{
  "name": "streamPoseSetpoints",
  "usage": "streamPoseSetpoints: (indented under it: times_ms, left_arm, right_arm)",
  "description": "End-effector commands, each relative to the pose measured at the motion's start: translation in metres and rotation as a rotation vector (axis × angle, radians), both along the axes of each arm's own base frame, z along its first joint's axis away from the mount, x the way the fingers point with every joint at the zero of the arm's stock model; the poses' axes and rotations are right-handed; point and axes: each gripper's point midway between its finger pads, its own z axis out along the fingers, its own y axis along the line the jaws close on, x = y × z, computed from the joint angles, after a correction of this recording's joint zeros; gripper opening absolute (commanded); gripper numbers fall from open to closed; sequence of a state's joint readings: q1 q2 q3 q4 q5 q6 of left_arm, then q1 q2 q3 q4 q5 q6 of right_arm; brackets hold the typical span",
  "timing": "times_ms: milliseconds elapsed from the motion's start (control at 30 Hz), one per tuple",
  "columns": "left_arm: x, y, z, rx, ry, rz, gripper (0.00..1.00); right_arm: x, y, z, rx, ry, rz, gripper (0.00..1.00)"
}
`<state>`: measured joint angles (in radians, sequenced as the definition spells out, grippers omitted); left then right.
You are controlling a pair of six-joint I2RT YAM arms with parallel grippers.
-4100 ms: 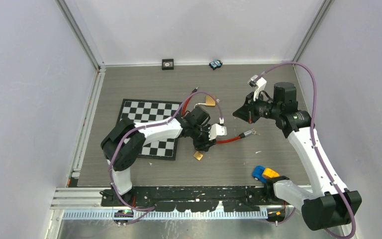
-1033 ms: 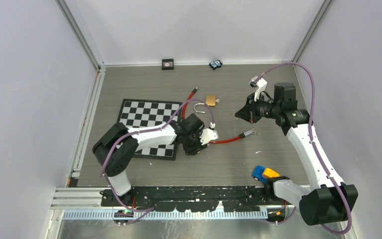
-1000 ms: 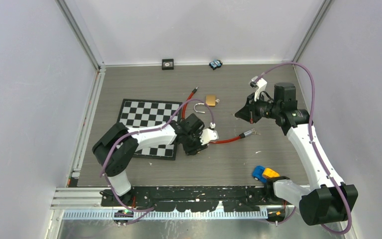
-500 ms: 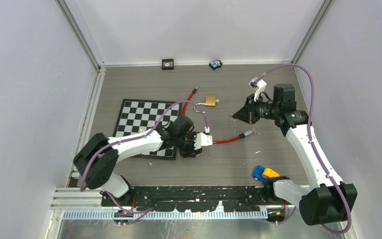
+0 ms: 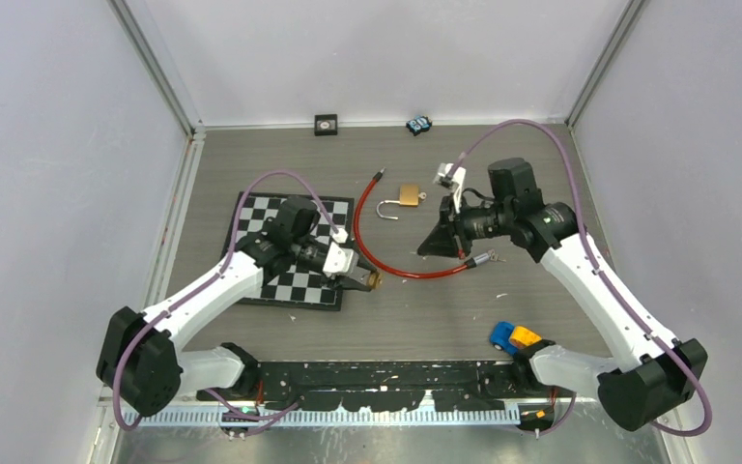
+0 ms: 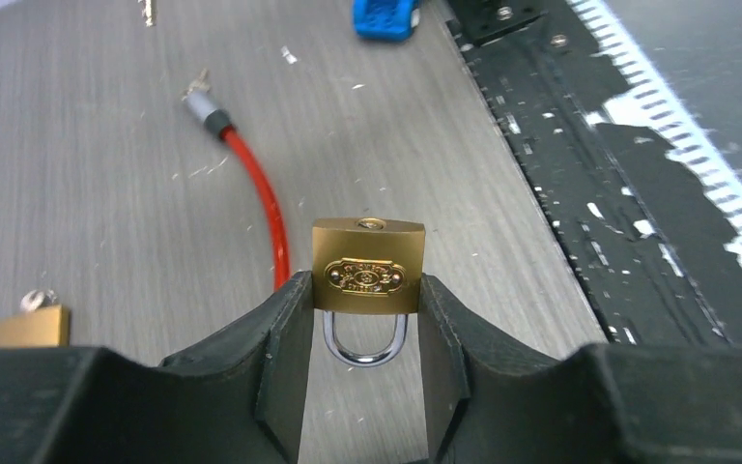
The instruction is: Unlock with the key
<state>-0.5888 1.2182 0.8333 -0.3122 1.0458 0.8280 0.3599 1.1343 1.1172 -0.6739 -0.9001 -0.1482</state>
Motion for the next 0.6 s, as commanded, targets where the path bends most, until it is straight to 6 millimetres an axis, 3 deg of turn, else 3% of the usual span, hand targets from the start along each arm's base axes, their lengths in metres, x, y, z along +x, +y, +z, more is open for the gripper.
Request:
streamPoseSetpoints:
  times_ms: [0,400,567]
  left_arm:
    - [-0.036,0.004,0.028,-0.142,-0.047,-0.227,0.00]
    - [-0.036,0.008,0.026,-0.145,-0.096,-0.227,0.00]
    - [-0.024,0.007,0.023,-0.110,-0.098,-0.164,0.00]
  right_arm:
    - [-0.014,0.014,0.009,-0.049,-0.074,0.113,0.01]
    - [-0.030,0.049,-0.007,-0.011,0.046,0.233,0.01]
    - [-0.028,0.054,-0.011,0.000,0.085,0.233,0.01]
